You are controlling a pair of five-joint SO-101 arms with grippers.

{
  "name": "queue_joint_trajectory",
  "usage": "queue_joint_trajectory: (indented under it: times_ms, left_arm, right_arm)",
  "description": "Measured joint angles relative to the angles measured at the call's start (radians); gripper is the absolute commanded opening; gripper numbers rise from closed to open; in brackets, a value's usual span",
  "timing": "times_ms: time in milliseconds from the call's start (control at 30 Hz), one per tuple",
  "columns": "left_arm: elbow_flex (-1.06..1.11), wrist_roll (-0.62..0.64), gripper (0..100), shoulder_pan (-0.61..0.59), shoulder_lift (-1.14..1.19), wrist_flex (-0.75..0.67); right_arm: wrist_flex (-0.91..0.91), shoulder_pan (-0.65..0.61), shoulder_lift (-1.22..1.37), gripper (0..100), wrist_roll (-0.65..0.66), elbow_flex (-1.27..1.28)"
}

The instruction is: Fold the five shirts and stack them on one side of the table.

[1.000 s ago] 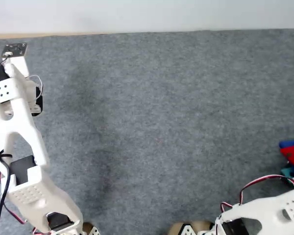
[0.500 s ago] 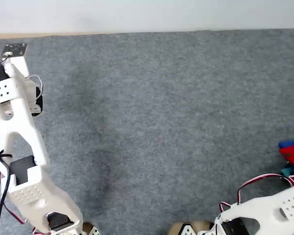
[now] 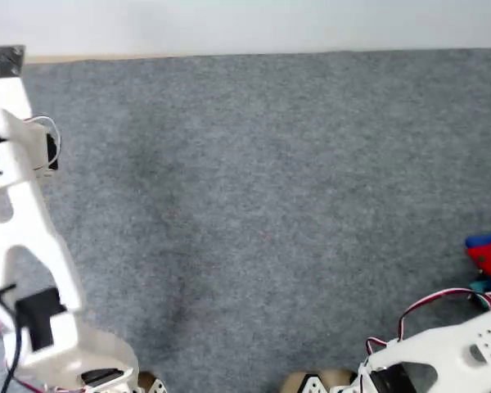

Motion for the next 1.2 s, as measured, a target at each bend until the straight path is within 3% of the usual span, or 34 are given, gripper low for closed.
queue_joint_trajectory:
  times_ms: [433,700,967,1200]
  left_arm:
    - [0.034,-0.025,0,0.192,-0.486,0.005]
    - [0.365,-0.021,0,0.307,-0.809,0.005]
    - [0.755,0.066,0,0.313,-1.221,-0.054]
    - [1.028,0.069,0,0.313,-1.522,-0.095]
  right_arm:
    - [0.425,-0.276,-0.301,1.0,0.000,-0.075]
    - [0.506,-0.411,-0.548,1.0,0.002,-0.052]
    - [0.506,-0.491,-0.858,1.0,0.002,0.281]
    - [0.506,-0.632,-1.165,1.0,-0.089,0.669]
